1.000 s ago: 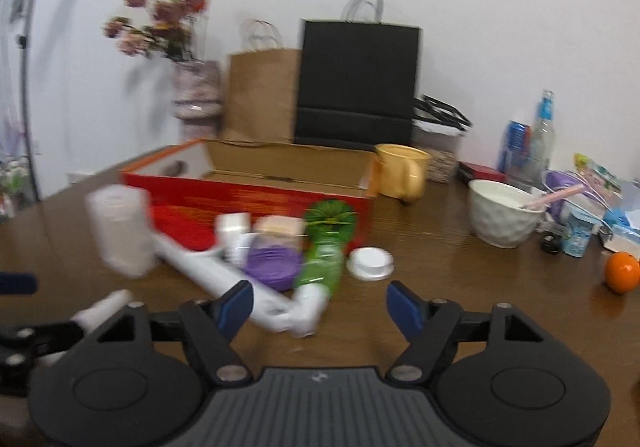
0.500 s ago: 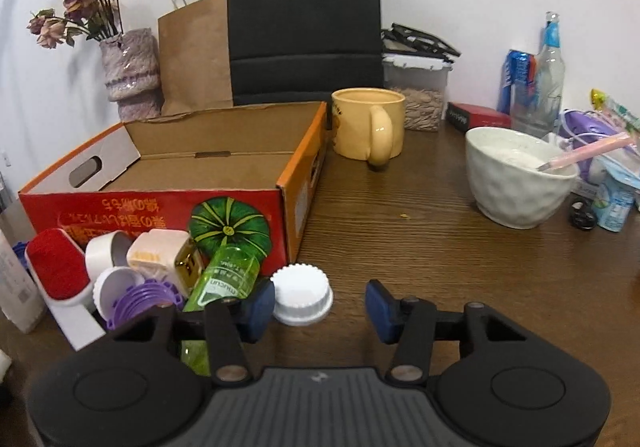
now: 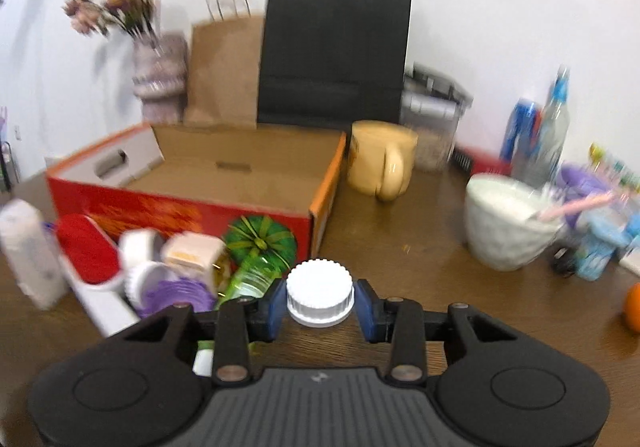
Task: Organize rigid objects
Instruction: 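Grasp the white spray bottle with the left tool while the right tool grasps the white bottle cap, then carry the spray bottle with the left tool into the box while the right tool carries the cap there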
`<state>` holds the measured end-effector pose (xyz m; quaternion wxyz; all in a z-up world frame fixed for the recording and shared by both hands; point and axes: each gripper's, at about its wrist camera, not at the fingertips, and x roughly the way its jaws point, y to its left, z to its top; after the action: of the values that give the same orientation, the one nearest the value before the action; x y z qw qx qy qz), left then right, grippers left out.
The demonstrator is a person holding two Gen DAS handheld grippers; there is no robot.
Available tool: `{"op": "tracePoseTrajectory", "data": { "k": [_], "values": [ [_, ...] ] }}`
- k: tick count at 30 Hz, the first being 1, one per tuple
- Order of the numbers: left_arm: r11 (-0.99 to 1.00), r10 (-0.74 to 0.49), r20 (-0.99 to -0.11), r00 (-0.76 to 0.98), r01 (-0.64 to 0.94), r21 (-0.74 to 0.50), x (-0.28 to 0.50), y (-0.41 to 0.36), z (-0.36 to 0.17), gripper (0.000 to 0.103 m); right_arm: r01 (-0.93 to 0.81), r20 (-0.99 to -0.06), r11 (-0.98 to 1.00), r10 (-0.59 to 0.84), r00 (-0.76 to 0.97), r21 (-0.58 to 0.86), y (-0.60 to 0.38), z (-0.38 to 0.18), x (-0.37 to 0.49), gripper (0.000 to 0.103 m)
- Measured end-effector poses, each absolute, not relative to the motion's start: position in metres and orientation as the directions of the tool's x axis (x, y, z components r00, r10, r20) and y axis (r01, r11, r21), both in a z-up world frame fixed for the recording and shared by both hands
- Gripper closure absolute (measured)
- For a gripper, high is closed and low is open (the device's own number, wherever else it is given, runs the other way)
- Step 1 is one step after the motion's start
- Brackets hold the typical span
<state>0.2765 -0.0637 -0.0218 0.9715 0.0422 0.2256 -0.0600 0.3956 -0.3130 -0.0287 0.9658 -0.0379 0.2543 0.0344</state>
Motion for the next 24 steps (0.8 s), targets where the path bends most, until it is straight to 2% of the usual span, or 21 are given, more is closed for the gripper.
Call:
{"op": "tracePoseTrajectory", "data": {
  "k": [4, 9, 16, 21, 24],
  "values": [
    [0.995, -0.036, -0.357, 0.933, 0.065, 0.07, 0.243, -0.055, -0.009, 0.075, -0.131, -0.39, 0.991, 0.107, 0.915, -0.036, -0.298, -0.006, 0.324, 0.067],
    [0.998, -0.044, -0.233, 0.972, 0.054, 0.036, 0.19, -0.041, 0.007, 0.075, -0.14, -0.278, 0.99, 0.135, 0.951, 0.003, -0.277, 0.011, 0.235, 0.067],
    [0.999, -0.039, -0.144, 0.989, 0.043, 0.029, 0.128, -0.027, 0.018, 0.075, -0.137, -0.127, 0.991, 0.135, 0.983, -0.005, -0.245, 0.01, 0.135, 0.067],
    [0.999, -0.036, -0.09, 0.995, 0.035, -0.006, 0.089, -0.014, 0.017, 0.075, -0.158, -0.094, 0.987, 0.158, 0.983, 0.013, -0.227, 0.007, 0.089, 0.067],
    [0.999, -0.042, -0.094, 0.995, 0.042, 0.001, 0.078, -0.01, 0.016, 0.075, -0.172, -0.087, 0.985, 0.169, 0.982, -0.028, -0.216, 0.004, 0.073, 0.067]
  ]
}}
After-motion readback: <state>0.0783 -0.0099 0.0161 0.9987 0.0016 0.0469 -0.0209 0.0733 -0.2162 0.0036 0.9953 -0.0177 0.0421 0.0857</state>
